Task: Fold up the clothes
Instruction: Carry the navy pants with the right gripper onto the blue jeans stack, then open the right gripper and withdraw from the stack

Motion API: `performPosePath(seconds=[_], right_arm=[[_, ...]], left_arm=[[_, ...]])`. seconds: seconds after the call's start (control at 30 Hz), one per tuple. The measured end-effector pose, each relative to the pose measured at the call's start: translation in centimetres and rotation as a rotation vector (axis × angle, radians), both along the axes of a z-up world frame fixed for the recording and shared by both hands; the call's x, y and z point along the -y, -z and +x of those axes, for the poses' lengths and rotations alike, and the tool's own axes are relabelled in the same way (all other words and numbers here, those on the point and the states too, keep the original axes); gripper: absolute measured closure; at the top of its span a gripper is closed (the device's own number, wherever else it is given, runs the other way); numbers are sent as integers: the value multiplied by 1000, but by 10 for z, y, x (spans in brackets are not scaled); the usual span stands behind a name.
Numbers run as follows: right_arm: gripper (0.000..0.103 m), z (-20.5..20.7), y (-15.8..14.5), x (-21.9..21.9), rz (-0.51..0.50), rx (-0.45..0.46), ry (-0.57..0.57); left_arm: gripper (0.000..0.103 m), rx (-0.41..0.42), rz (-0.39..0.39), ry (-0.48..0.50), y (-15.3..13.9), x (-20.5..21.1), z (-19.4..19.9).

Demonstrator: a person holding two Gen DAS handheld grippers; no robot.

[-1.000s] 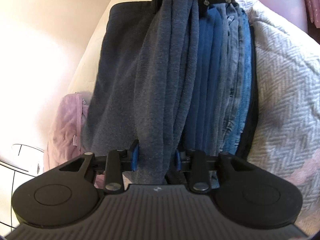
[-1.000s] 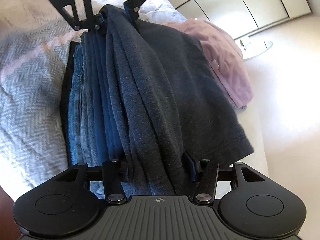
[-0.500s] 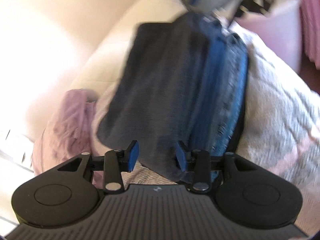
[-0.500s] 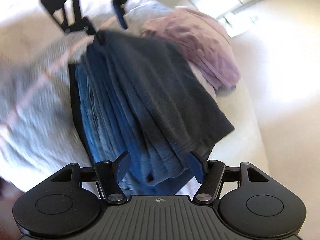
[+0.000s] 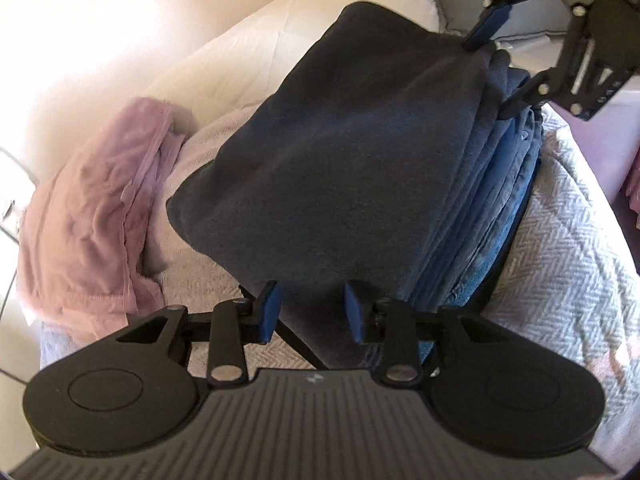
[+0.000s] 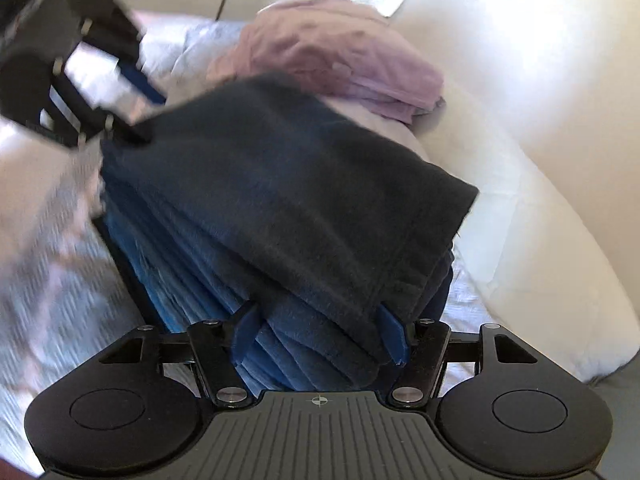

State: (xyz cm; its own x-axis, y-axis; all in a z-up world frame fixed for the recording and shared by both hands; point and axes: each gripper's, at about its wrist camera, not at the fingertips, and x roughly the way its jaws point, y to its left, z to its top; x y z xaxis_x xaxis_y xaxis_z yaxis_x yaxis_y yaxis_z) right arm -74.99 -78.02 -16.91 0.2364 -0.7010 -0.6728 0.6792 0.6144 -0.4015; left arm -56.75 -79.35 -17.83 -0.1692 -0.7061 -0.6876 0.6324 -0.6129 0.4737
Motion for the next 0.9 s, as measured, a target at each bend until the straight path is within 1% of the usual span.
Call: performPosePath(seconds=[0.1,0.2,0.23,0.27,0.3,0.33,0.37,0.4,0.47,0.57,0.63,0.83,0.9], right_arm=[[40,1,-8,-3,7,31,10],[40,1,-14,-10,2,68,66],[39,1,-12,-14,14,85,94],[39,0,-12,-19,32,105,127],[36,-3,-12,-26,53,126,160],[30,-6,-12,-34,78,155,195],[26,-9,-13,-41,107,191,230],[22,-13,-13,-49,135,227,265],[22,-22,-16,-66,190,299,340],[21,-34,-23,-93,238,417,468],[21,-37,-28,-116,245,481,531],[20,-26,-45,-204,212,580,666],[19,-15,-52,-235,210,612,690]], left_arm=[[73,3,13,-15,-5,-2,1],[72,5,17,-27,-17,-9,4],[70,5,17,-32,-21,-12,6],[65,3,18,-38,-26,-15,7],[62,-8,20,-49,-29,-19,7],[56,-24,24,-66,-33,-24,7],[48,-40,28,-83,-38,-29,6],[45,-56,32,-99,-42,-34,6],[31,-95,38,-123,-48,-47,6],[22,-153,56,-166,-55,-82,14],[18,-194,69,-197,-60,-108,22],[17,-315,107,-289,-76,-184,45],[17,-327,99,-290,-87,-216,56]])
